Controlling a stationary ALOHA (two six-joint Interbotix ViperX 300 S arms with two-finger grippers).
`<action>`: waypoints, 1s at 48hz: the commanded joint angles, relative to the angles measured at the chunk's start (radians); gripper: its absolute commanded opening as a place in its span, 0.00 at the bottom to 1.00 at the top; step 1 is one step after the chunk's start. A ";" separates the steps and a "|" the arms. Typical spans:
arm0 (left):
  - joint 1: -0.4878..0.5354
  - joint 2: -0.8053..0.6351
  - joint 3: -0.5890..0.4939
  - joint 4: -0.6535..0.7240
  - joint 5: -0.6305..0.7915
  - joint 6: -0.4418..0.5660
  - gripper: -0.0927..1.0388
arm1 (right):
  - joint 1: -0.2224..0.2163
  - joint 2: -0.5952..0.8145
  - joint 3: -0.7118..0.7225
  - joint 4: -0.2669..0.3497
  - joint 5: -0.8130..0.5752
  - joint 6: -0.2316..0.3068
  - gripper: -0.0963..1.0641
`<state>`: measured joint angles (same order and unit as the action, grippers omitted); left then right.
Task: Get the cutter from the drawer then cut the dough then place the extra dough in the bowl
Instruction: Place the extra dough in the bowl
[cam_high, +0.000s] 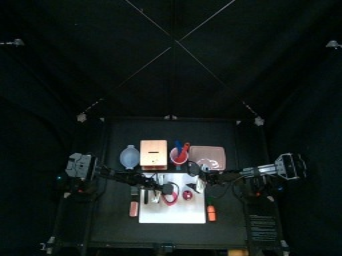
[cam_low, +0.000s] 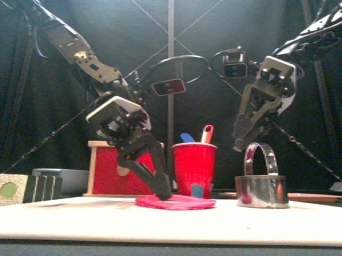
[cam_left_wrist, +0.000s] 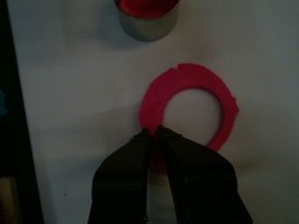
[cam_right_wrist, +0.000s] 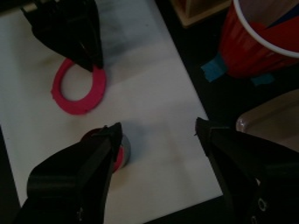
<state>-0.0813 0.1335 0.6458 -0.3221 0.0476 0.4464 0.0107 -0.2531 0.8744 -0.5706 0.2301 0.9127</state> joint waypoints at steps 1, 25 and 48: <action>0.009 -0.107 0.018 -0.002 -0.031 0.003 0.55 | -0.006 -0.026 -0.011 0.003 -0.003 0.000 0.93; 0.199 -0.382 0.060 0.104 0.035 0.005 0.55 | -0.025 -0.025 -0.008 0.006 -0.003 0.000 0.93; 0.405 -0.724 0.201 0.176 0.198 0.002 0.55 | -0.035 -0.023 -0.003 0.011 -0.008 0.002 0.93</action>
<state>0.2961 -0.5323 0.8268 -0.1473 0.2408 0.4495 -0.0169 -0.2531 0.8820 -0.5599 0.2270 0.9127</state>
